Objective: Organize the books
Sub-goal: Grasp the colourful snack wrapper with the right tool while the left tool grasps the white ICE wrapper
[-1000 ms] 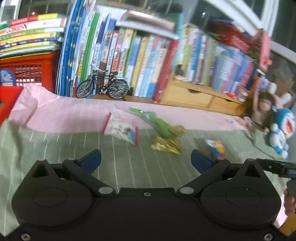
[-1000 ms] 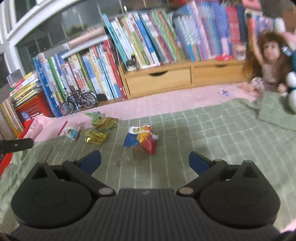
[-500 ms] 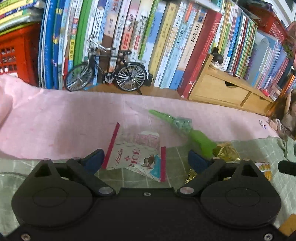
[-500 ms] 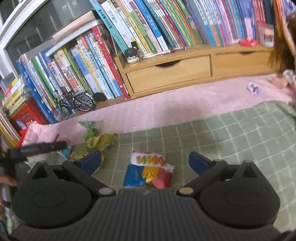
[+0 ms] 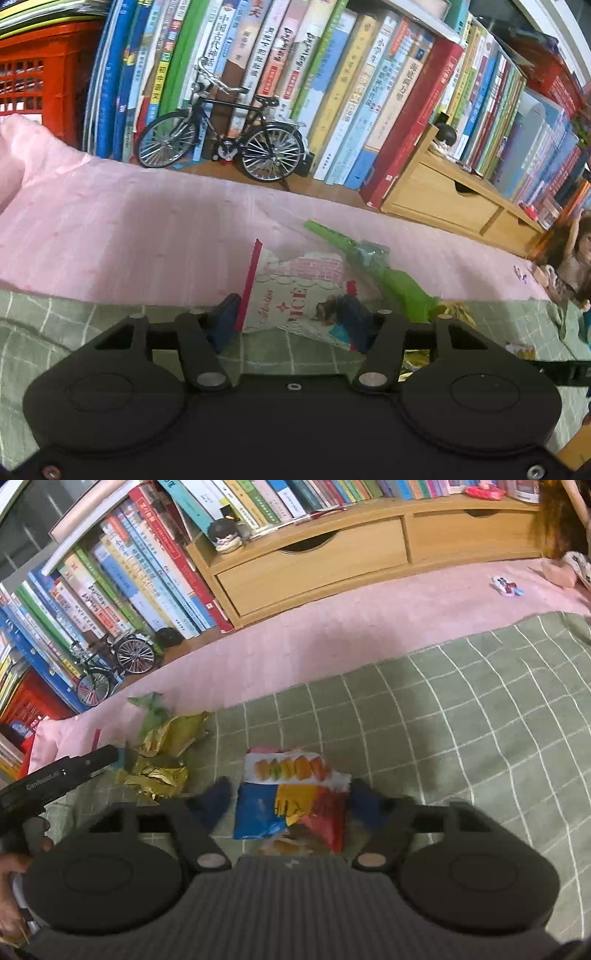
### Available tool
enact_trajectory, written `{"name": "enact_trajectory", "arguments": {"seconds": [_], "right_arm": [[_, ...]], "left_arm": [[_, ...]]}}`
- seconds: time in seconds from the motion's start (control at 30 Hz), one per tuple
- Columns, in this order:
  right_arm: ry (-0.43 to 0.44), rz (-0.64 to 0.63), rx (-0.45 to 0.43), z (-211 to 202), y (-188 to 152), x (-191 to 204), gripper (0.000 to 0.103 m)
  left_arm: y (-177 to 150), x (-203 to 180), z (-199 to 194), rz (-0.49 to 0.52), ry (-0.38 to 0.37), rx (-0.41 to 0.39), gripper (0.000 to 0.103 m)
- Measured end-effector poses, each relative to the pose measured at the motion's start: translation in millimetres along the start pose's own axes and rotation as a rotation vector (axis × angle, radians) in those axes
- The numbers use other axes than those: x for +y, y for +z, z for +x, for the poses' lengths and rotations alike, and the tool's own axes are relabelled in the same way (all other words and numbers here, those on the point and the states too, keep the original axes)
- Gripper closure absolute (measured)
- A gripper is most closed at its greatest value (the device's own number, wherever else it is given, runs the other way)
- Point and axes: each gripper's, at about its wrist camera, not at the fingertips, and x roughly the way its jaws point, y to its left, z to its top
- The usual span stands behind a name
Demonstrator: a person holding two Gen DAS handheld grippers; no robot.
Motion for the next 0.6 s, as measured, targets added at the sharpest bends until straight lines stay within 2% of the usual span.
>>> {"name": "enact_trajectory", "arguments": {"seconds": [0.2, 0.23, 0.27, 0.4, 0.6], "right_arm": [[0.068, -0.029, -0.021, -10, -4, 1, 0.059], [0.084, -0.028, -0.031, -12, -3, 0, 0.075], [0.102, -0.022, -0.051, -16, -3, 0, 0.078], [0.13, -0.053, -0.102, -31, -3, 6, 0.078], [0.182, -0.072, -0.106, -48, -7, 13, 0.078]], "left_arm": [[-2, -1, -7, 0.01, -0.028, -0.003, 0.051], [-2, -1, -9, 0.008, -0.026, -0.012, 0.052], [-2, -2, -12, 0.007, -0.02, -0.025, 0.052], [0, -5, -22, 0.008, -0.029, -0.044, 0.052], [2, -7, -49, -0.008, -0.064, -0.086, 0.052]]}}
